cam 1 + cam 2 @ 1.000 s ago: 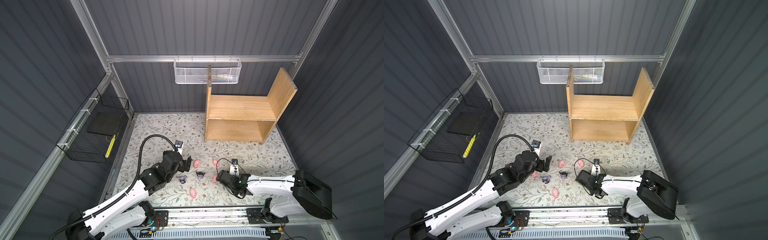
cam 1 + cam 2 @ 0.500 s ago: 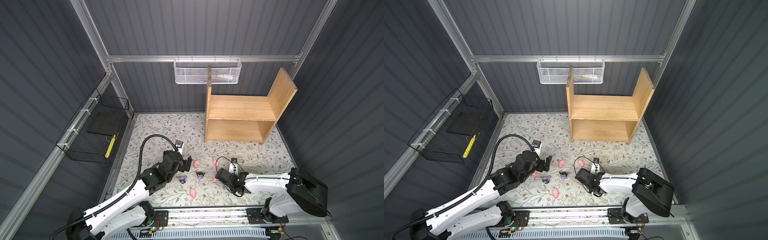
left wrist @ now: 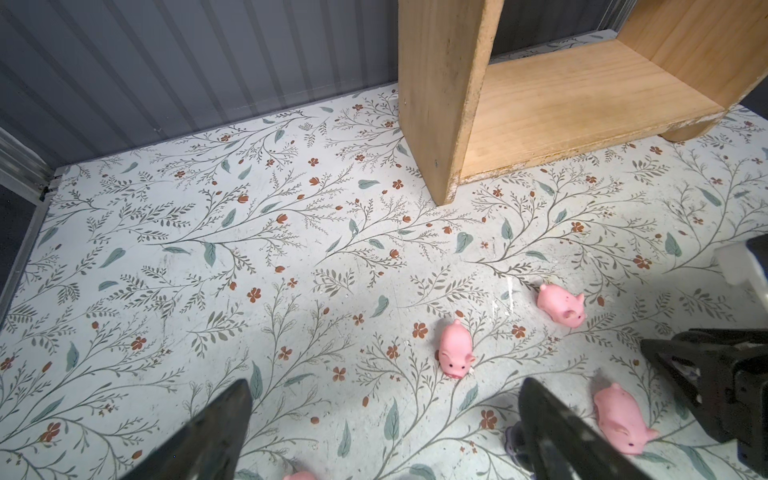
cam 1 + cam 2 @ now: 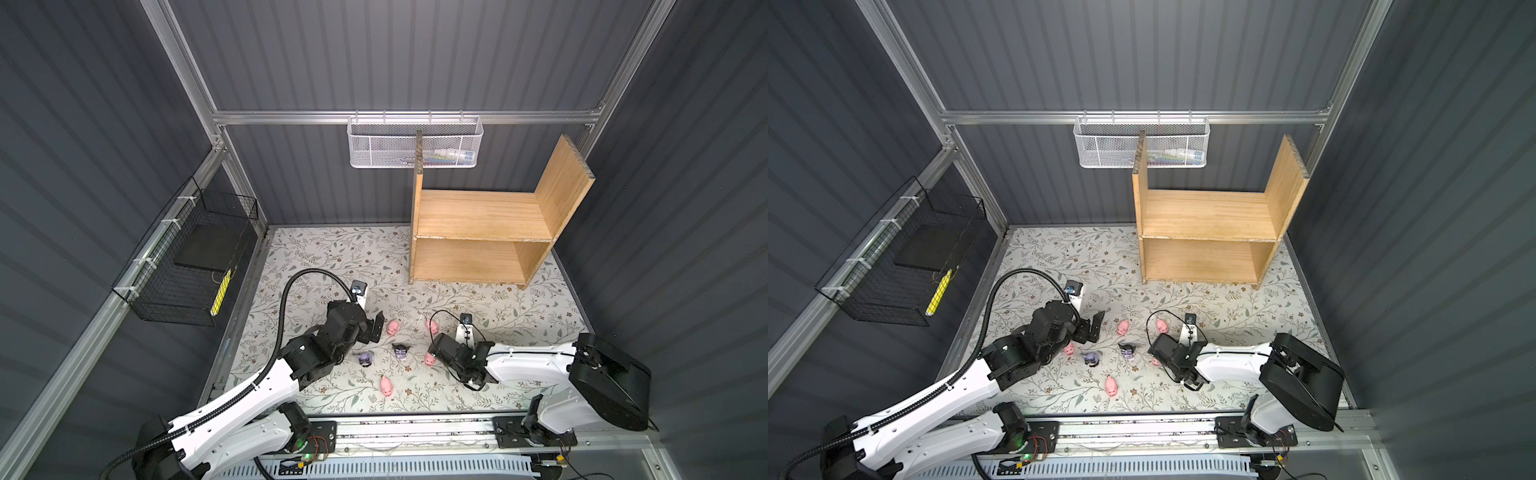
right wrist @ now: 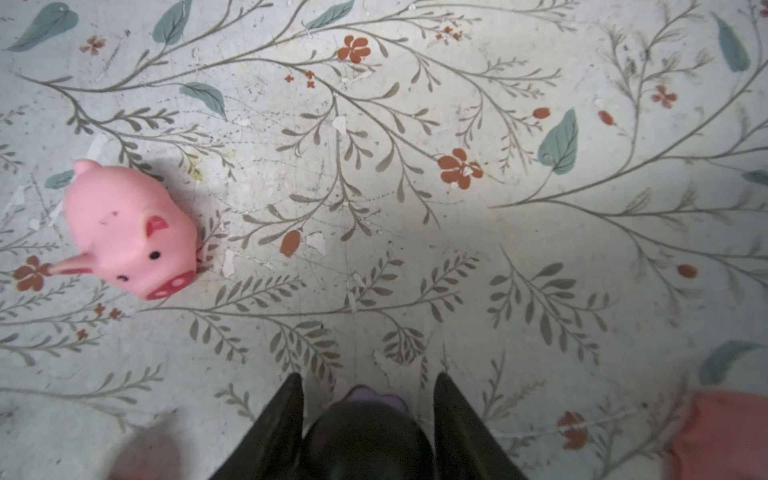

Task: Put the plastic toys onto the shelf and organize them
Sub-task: 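Lower the right gripper and close it on the black-and-purple figurine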

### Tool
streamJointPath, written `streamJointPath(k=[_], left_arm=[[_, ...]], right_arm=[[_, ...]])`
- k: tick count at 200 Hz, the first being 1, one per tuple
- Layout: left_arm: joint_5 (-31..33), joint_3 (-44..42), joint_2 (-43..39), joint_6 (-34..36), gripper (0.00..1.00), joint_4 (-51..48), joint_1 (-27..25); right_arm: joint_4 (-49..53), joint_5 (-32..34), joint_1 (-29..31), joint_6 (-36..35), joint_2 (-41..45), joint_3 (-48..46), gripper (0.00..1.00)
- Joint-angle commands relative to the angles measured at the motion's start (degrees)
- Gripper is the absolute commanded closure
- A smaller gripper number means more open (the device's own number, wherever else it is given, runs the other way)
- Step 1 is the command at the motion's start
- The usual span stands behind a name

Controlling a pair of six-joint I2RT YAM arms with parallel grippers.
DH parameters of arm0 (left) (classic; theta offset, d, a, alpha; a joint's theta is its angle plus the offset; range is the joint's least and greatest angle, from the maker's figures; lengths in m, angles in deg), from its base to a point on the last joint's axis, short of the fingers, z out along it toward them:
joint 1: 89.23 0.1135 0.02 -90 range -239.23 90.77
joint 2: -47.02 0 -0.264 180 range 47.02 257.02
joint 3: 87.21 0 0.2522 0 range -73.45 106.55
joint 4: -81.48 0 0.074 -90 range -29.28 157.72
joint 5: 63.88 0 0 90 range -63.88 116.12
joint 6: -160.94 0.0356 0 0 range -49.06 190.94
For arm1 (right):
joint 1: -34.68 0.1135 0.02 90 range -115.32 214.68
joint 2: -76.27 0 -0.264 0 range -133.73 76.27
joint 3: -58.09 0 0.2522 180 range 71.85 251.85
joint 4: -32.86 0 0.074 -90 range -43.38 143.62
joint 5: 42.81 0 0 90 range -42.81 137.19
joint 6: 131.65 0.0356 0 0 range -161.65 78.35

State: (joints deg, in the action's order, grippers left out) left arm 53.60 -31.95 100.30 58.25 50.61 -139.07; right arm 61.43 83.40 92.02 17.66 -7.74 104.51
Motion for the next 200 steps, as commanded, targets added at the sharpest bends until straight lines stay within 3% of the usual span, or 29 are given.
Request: streamJointPath(k=[1, 110, 200], left_arm=[[0.8, -1.1, -0.7, 0.7, 0.00, 0.5, -0.2], [0.9, -0.2, 1.5, 1.4, 0.00, 1.5, -0.2], [-4.9, 6.4, 7.6, 2.4, 0.01, 1.7, -0.2]], right_arm=[[1.5, 0.5, -0.3, -0.2, -0.9, 0.9, 0.67], [4.4, 1.0, -0.3, -5.2, 2.8, 1.9, 0.68], [11.7, -1.4, -1.3, -13.6, 12.3, 6.0, 0.68]])
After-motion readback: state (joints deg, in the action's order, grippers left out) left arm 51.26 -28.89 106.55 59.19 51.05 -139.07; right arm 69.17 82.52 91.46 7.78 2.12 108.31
